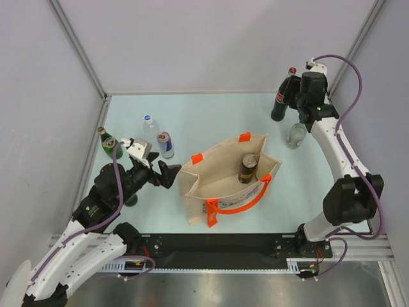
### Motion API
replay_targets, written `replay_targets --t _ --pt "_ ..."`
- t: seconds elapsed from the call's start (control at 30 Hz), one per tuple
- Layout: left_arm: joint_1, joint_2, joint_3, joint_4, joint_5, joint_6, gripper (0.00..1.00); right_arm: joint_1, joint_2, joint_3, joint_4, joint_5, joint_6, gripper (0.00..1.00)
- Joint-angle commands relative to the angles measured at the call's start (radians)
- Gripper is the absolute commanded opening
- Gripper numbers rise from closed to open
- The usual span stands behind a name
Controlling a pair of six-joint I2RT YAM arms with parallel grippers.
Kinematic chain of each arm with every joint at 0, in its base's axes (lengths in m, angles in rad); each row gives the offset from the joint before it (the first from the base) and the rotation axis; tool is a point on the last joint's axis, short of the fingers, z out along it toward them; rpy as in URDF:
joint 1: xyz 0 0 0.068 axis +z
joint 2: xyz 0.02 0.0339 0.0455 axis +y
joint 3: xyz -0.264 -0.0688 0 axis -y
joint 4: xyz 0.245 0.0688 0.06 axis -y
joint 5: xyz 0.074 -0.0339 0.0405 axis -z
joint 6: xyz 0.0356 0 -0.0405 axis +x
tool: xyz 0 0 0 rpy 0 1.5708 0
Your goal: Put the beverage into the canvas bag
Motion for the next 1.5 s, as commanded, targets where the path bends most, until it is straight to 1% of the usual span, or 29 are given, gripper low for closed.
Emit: replay_targets --t 0.0,0.07,0.1,0.13,0.3,0.47,0.6,0.67,0.77,0.83,0.9,1.0,1.23,1.47 --pt "-0.003 -0.011 -0.001 0.025 -0.010 0.010 1.00 -0.029 0.069 0.139 0.122 -0.030 -0.043 0.65" --pt "-0.003 -0.011 -0.001 0.025 -0.010 0.010 1.00 -0.033 0.102 0.191 0.044 0.024 -0.020 0.65" --pt "-0.003 -0.009 -0.001 0.025 -0.010 0.010 1.00 -0.035 0.128 0.237 -0.051 0.103 0.020 0.65" --pt "-0.003 -0.009 -0.001 0.024 -0.010 0.012 1.00 -0.036 0.134 0.245 -0.087 0.131 0.043 0.65" --pt "-0.003 -0.008 -0.001 0.025 -0.016 0.010 1.00 -0.055 0.120 0.207 -0.202 0.144 0.077 0.69" --pt "-0.003 -0.011 -0.001 0.027 -0.009 0.010 1.00 -0.075 0.091 0.088 -0.192 0.087 0.065 0.75" --pt "-0.003 -0.006 -0.003 0.027 -0.004 0.007 1.00 -0.098 0.116 0.072 -0.210 0.081 0.042 0.83" --pt "-0.003 -0.003 -0.003 0.029 -0.003 0.009 1.00 -0.102 0.136 0.061 -0.215 0.088 0.026 0.84" --pt "-0.005 -0.003 -0.003 0.029 -0.003 0.009 1.00 -0.104 0.172 0.057 -0.225 0.053 0.017 0.85" --pt "-0.003 -0.003 -0.003 0.027 -0.006 0.009 1.00 -0.102 0.188 0.052 -0.227 0.036 0.008 0.88" --pt "-0.005 -0.003 -0.003 0.027 -0.006 0.010 1.00 -0.128 0.212 0.052 -0.227 0.016 -0.003 0.89" --pt "-0.003 0.001 -0.003 0.027 -0.004 0.009 1.00 -0.130 0.235 0.048 -0.215 -0.017 -0.015 0.89" --pt "-0.003 -0.003 -0.004 0.027 -0.010 0.010 1.00 -0.136 0.264 0.021 -0.193 0.019 -0.026 0.88" --pt "-0.003 0.001 -0.004 0.027 -0.009 0.009 1.00 -0.138 0.271 -0.035 -0.127 -0.030 -0.052 0.87"
